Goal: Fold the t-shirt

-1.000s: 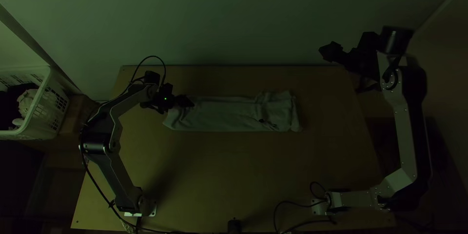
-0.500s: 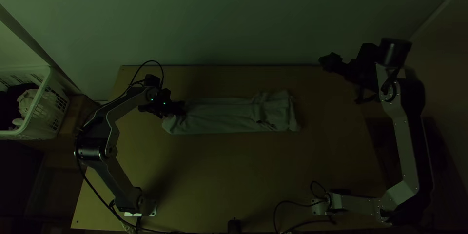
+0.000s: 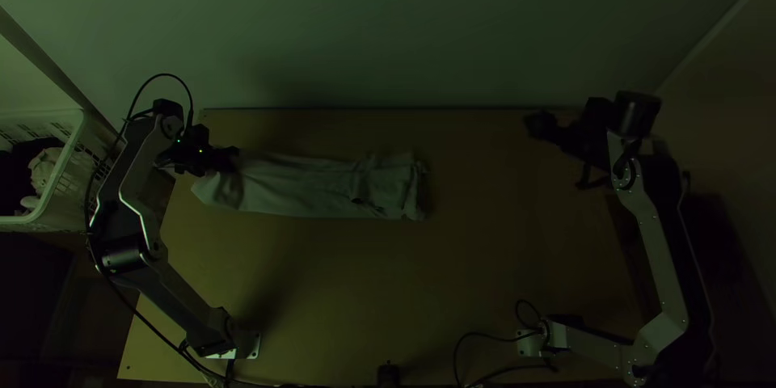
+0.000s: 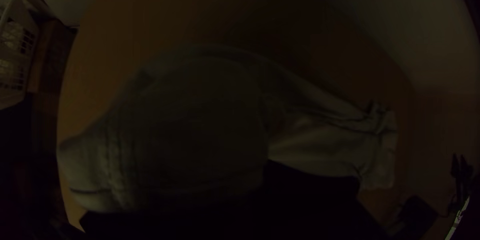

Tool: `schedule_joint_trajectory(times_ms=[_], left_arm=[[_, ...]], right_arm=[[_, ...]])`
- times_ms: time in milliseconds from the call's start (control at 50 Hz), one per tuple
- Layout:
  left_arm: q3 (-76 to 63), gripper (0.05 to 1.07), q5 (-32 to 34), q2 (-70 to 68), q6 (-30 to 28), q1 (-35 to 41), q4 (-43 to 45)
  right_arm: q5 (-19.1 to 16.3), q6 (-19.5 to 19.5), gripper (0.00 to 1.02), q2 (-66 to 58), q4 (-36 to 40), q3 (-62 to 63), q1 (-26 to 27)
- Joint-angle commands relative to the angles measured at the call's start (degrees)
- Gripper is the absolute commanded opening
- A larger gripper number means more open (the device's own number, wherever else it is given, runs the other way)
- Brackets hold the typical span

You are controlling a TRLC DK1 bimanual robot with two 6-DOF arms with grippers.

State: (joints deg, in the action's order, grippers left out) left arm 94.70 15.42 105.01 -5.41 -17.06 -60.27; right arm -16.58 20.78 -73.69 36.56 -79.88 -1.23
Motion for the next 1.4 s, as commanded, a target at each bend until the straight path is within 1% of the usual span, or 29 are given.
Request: schedule_joint_trajectory(times_ms=[0,120,180,320,600,800,940,1160,1380], left_arm=[[4.71,0.08,-2.94,-2.79,-3.73,0.10,-3.98],[10.95,0.08,-5.66,-2.88,-3.91,2.65,-11.80],[13.23,0.08,-6.98,-2.88,-3.56,5.11,-15.14],[16.66,0.08,-8.65,-3.06,-1.27,11.70,-19.18],[19.56,0.08,-8.74,-0.69,5.50,23.12,-19.80],[25.01,0.08,-8.74,3.71,10.68,30.68,-20.15],[29.05,0.08,-8.74,7.58,13.32,35.43,-20.50],[33.80,0.08,-8.48,12.76,17.10,40.97,-20.33],[34.33,0.08,-7.07,15.66,21.76,45.98,-16.63]], right_arm=[[-0.56,-0.47,0.99,1.62,-1.84,2.71,0.71],[-0.56,-0.47,0.99,1.97,-2.28,3.59,0.88],[-0.56,-0.47,0.99,2.15,-2.28,3.94,1.06],[-0.56,-0.74,0.99,2.85,-2.28,4.91,1.94],[-0.56,-1.61,0.99,6.28,-2.28,7.28,4.05],[-0.56,-1.53,0.99,8.65,-2.19,9.56,5.63],[-0.56,-1.53,0.99,10.50,-2.01,11.15,6.33],[-0.56,-1.35,0.99,13.75,-2.01,14.31,7.04],[-0.56,-1.35,0.99,17.44,-2.01,18.35,7.56]])
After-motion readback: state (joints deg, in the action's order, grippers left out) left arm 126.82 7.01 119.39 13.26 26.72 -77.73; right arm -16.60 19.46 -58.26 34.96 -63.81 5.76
